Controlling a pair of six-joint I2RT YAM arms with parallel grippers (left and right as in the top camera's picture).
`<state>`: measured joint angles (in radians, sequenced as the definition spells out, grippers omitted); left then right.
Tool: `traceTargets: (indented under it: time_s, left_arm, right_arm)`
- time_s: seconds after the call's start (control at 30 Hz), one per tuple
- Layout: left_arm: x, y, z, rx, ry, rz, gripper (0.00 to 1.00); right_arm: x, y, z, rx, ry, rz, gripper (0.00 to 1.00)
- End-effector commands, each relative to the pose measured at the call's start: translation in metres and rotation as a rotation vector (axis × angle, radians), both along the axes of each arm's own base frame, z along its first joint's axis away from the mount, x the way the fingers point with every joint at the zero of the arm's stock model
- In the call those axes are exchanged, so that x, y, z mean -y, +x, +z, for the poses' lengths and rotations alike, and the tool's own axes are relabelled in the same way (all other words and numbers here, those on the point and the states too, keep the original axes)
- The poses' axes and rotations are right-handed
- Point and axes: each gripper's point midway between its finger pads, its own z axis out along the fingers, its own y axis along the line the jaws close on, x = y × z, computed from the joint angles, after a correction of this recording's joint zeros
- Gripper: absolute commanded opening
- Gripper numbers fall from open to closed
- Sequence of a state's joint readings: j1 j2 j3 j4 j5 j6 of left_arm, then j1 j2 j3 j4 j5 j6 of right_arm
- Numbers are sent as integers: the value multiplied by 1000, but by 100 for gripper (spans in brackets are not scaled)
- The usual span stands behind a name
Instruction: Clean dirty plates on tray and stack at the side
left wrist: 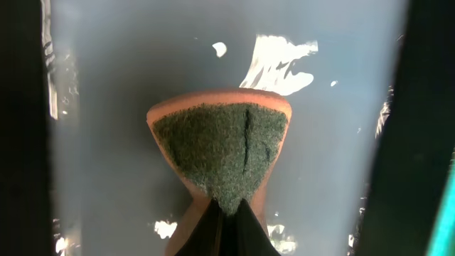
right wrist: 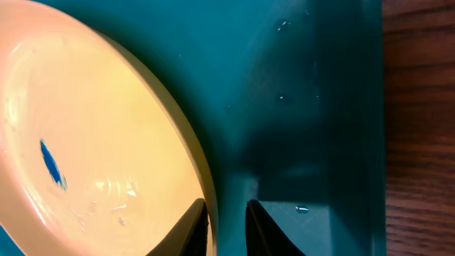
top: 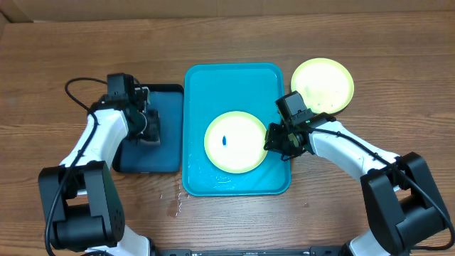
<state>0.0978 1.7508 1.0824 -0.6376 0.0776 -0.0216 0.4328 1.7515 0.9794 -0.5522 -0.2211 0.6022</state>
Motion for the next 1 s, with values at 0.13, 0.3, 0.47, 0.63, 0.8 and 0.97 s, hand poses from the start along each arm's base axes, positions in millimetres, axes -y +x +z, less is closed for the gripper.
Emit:
traceTargets:
  time_s: [0.13,0.3,0.47,0.63,0.8,0.97]
  left_arm:
    - [3,-3,-11,-12,2,-25,4]
    - [2,4,-4,4,5,-24,4]
    - [-2,16,20,17,3,-4,4]
    - [-3,24,49,15,-2,10,4]
    - [-2,17,60,-22,-5,10,4]
    - [-1,11,55,-49,1,-2,4]
  right_arm:
    - [3,0,-2,3,-14,-5,20]
    - [3,0,-2,3,-14,-5,27]
    - [3,0,-2,2,-13,-5,26]
    - [-2,-4,-1,-15,15,5,8]
    - [-2,-6,-2,-25,18,7,6]
    - [-6,-7,0,-30,40,14,17]
